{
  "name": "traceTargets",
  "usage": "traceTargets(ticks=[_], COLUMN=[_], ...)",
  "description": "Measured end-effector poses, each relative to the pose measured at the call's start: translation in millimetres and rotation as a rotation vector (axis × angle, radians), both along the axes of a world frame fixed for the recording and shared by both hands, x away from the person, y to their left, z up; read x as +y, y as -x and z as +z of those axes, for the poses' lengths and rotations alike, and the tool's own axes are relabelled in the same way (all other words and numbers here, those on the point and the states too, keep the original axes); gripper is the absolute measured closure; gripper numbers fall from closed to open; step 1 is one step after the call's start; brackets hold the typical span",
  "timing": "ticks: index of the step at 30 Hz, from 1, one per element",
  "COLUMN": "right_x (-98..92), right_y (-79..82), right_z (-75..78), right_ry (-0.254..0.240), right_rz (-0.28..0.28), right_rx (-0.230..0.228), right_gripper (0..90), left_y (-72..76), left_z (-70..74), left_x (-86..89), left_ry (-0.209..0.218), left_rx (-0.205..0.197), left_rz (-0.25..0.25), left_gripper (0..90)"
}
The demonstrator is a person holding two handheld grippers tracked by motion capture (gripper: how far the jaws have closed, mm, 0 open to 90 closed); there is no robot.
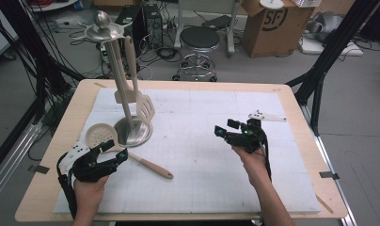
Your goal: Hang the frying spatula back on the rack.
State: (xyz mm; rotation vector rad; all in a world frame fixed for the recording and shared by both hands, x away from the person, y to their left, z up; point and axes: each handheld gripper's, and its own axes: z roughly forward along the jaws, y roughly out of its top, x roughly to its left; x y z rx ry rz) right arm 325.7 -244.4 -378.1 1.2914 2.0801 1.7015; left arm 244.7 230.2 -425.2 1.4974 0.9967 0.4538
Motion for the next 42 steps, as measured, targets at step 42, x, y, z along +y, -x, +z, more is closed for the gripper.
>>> traceTargets(ticks=[42], right_x=[-58.2], right_y=[34.2], right_z=[-51.6], right_ry=[0.038], right_rz=[-0.083], right_rx=[-0.011], right_gripper=[16.0], left_y=[-13.1], left_z=[-6.7], left_x=[-11.0], left_ry=[-0.056], left_rx=[0.087], left_rz=[0.000], left_gripper=[21.5])
